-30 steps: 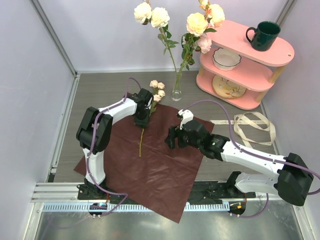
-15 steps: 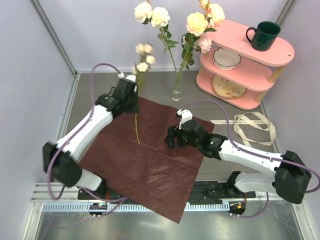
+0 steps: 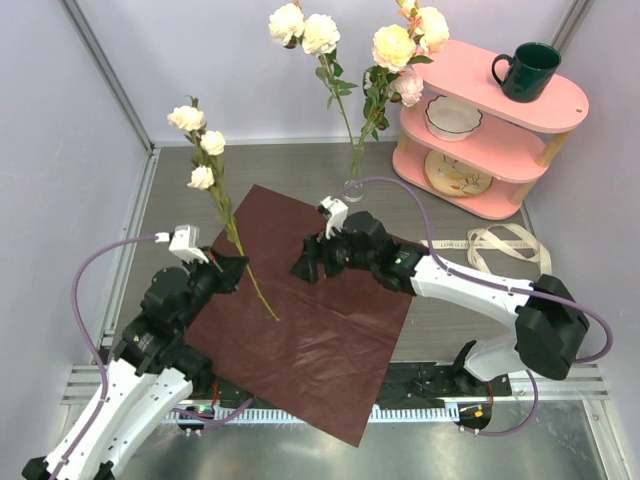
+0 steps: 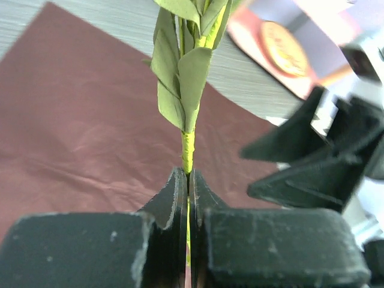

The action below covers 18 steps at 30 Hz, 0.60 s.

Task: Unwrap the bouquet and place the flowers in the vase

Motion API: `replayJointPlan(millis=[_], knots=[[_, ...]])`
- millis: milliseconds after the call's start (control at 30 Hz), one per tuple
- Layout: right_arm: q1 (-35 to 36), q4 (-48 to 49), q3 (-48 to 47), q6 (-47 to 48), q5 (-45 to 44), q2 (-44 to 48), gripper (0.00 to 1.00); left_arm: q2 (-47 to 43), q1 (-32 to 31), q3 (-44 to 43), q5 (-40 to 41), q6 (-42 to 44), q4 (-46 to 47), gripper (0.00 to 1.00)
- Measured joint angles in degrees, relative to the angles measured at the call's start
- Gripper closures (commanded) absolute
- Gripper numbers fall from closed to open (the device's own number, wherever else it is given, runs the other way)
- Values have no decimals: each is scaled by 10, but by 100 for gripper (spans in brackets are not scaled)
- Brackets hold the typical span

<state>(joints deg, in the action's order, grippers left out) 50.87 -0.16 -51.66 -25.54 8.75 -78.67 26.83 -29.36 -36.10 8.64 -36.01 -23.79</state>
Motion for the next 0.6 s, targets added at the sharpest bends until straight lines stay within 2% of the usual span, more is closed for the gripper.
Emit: replayJointPlan(millis=[100, 200, 367, 467, 567, 600], knots=[[0, 38, -52, 0, 78, -36, 18, -62, 0, 55, -78, -3, 44, 100], [0, 73, -87, -4, 130, -57, 20, -63, 0, 63, -150, -2, 60, 100], [1, 122, -140, -19, 176, -83, 34, -22, 0, 57, -240, 10, 67, 100], [1, 135, -153, -21, 176, -85, 48, -1, 0, 48, -267, 21, 63, 100], [1, 141, -154, -19, 165, -84, 71, 6, 0, 41, -284, 27, 64, 100], [2, 141, -154, -19, 157, -84, 85, 6, 0, 39, -290, 31, 64, 100]])
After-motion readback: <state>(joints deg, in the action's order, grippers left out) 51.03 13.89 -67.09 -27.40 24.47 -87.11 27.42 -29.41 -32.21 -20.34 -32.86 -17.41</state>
